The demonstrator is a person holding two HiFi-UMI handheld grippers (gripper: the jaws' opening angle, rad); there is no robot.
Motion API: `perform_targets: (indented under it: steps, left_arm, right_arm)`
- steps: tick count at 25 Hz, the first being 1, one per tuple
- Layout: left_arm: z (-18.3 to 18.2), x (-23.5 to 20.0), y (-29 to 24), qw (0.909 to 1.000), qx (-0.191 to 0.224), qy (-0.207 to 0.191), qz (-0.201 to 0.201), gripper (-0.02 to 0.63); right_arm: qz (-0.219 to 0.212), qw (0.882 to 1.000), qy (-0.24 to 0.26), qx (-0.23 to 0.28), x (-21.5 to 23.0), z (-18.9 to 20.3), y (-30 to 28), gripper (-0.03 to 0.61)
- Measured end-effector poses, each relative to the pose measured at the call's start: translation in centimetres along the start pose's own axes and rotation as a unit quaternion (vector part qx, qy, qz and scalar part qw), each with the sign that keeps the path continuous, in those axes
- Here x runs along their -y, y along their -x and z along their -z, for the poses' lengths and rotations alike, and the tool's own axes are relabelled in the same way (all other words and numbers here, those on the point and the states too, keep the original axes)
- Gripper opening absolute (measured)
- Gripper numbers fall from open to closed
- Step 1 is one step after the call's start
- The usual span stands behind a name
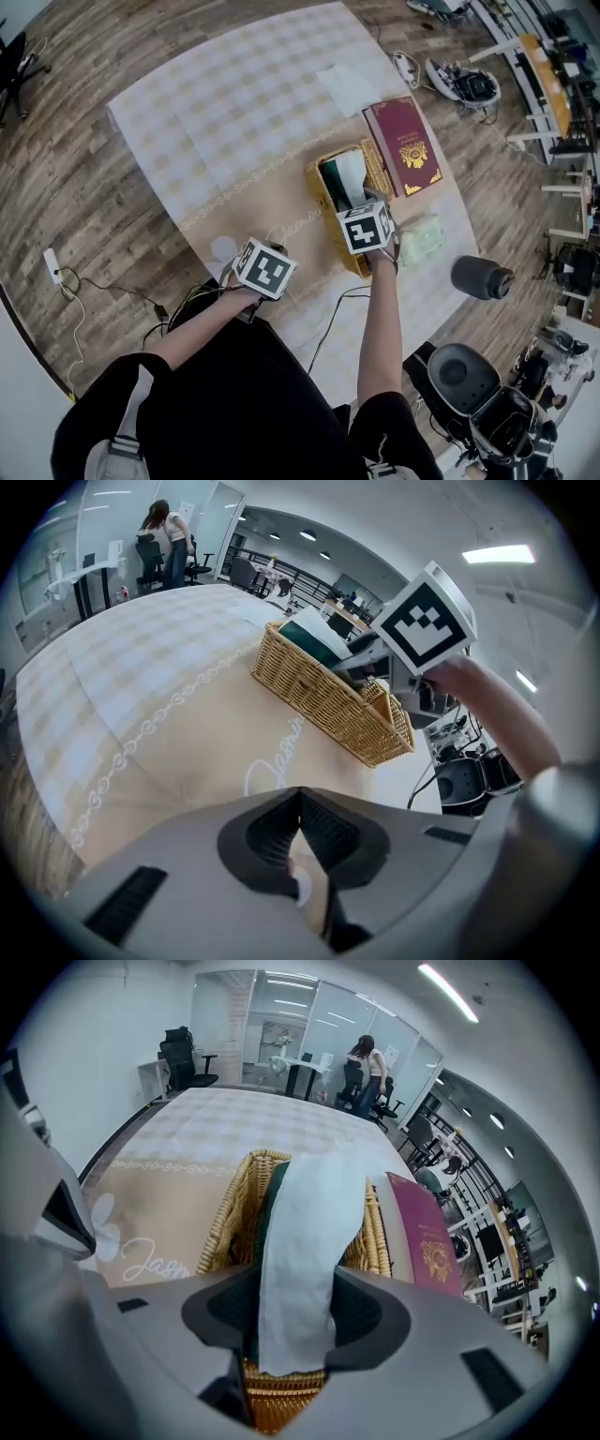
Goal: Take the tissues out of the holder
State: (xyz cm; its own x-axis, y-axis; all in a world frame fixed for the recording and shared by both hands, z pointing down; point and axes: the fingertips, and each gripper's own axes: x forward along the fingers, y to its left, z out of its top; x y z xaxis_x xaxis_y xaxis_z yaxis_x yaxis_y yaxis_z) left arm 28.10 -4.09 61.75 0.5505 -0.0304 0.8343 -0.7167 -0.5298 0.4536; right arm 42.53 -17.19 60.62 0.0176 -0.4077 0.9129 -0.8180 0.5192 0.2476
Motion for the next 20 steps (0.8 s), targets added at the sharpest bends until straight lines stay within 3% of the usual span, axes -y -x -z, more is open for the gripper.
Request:
perform_targets:
  steps: [10,12,16,20]
  left_arm:
    - [-0.3,-0.3,0.4,1.0000,0.002,0.001,0.001,0.009]
    - [-0.1,-0.1,0.3,1.0000,0.002,-0.001,0.002,0.009]
    - [0.3,0.2,0.4,1.0000,0.001,-0.003,0.005,0.009]
    - [0.6,0.1,0.3,1.0000,-0.002,-0.003,0.006,0.009]
  right_arm:
    - [0.022,0.999,-0.018,0.024,0.7,-0.5,2.1,0.163]
    - [0.026,0.999,-0.014,0.033,0.6,-0.8,2.6,0.089]
    - [0.025,0.999,0.000,0.030,0.0,-0.7,2.2,0.094]
    - [0.040,0.999,0.020,0.023,0.0,-0.3,2.2,0.143]
